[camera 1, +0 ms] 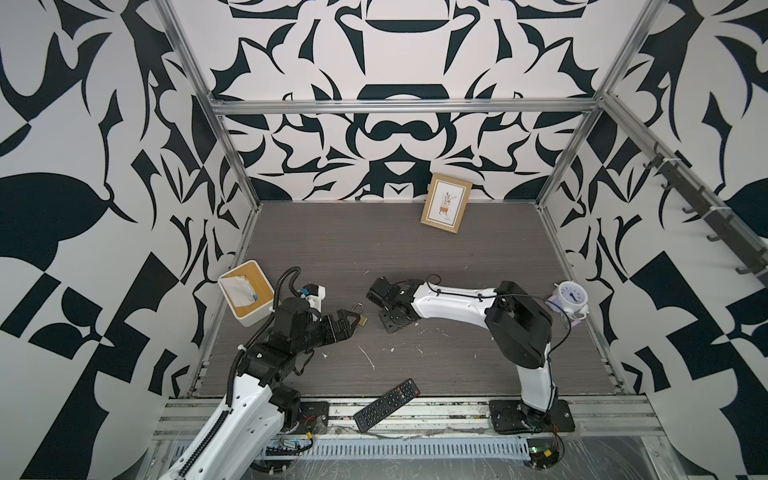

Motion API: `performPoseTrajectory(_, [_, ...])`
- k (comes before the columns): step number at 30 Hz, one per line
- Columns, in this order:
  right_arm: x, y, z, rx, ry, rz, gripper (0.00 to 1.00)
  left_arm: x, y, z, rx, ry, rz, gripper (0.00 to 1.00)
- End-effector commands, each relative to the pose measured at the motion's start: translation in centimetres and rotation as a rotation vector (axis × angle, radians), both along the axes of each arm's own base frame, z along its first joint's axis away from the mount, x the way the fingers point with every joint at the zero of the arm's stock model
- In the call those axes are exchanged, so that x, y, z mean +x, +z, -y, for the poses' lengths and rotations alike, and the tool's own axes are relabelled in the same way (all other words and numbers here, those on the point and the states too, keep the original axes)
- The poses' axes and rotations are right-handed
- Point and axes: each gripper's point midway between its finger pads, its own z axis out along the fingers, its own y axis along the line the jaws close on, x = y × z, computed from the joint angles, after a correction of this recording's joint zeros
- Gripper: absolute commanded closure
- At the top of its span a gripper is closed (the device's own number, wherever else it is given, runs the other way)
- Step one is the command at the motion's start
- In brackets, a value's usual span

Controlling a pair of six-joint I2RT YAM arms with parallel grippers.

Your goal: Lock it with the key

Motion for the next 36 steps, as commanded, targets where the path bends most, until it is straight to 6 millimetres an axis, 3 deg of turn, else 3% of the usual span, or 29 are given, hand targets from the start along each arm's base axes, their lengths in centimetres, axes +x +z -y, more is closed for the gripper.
performPoseTrajectory(1, [-0.9, 5.2, 1.3, 0.029, 0.179, 0.017, 1.0, 0.6, 1.6, 0.4, -0.002, -0.027, 0.035, 0.01])
performPoseTrajectory(8, [-5.5, 11.4, 1.4, 0.271, 0.397, 0.004, 1.0, 1.8, 2.2, 2.2, -0.047, -0.074, 0.0, 0.02])
performPoseTrajectory(14, [-9.5, 15.6, -0.3, 0.464, 0.533, -0.115, 1.0, 3.6, 3.3, 4.4, -0.128, -0.134, 0.011, 0.03])
performPoseTrajectory(23, [-10.7, 18.1, -1.1, 0.549, 0.579, -0.143, 1.0, 6.1, 6.9, 6.2, -0.188, -0.169, 0.084, 0.03])
performPoseTrajectory(28, [-10.7, 19.3, -2.2, 0.61, 0.598, -0.129, 1.0, 6.1, 6.8, 7.5, -0.215, -0.232, 0.054, 0.05])
performPoseTrajectory(36, [-8.8, 21.1, -2.6, 0.624, 0.593, -0.047, 1.0, 6.3, 5.7, 8.3, -0.235, -0.263, 0.022, 0.06])
